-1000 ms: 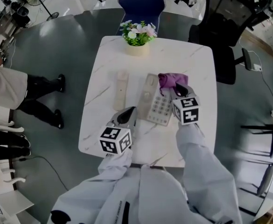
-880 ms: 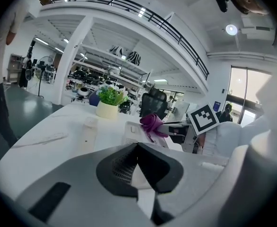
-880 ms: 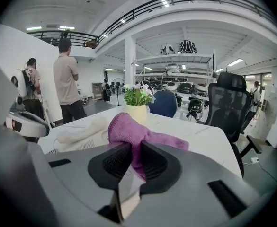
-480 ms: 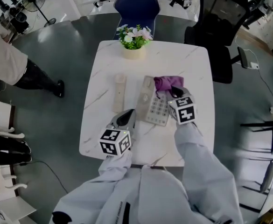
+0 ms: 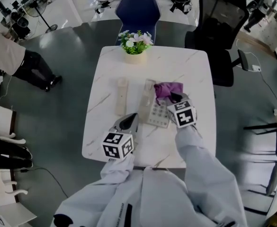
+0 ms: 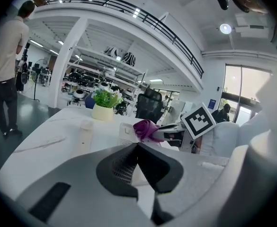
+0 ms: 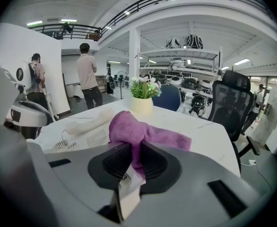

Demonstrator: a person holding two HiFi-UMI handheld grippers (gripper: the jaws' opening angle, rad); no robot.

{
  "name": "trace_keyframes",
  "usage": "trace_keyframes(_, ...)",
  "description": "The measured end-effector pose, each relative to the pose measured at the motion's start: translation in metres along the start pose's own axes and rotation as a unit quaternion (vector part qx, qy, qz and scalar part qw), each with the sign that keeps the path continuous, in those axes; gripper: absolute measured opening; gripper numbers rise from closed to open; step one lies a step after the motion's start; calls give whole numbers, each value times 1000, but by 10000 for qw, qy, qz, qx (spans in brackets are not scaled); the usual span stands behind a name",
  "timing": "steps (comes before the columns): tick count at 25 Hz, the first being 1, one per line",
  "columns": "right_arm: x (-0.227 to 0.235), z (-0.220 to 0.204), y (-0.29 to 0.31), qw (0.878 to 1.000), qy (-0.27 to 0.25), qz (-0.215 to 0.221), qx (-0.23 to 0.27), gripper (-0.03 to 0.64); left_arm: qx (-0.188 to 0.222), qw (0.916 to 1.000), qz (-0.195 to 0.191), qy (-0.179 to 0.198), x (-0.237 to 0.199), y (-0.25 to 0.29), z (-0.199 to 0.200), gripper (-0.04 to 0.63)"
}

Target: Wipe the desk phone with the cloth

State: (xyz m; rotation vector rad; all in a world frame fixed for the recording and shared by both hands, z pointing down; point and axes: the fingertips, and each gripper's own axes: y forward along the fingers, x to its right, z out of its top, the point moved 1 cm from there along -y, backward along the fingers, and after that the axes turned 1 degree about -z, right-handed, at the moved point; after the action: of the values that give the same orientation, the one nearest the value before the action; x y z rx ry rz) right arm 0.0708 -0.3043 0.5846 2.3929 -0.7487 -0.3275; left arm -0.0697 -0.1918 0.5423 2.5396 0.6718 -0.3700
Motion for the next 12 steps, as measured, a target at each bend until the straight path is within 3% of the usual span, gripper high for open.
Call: trace_keyframes(12, -19, -14, -15, 9992, 19, 244, -328, 37, 29, 10000, 20, 36, 9, -10, -2, -2)
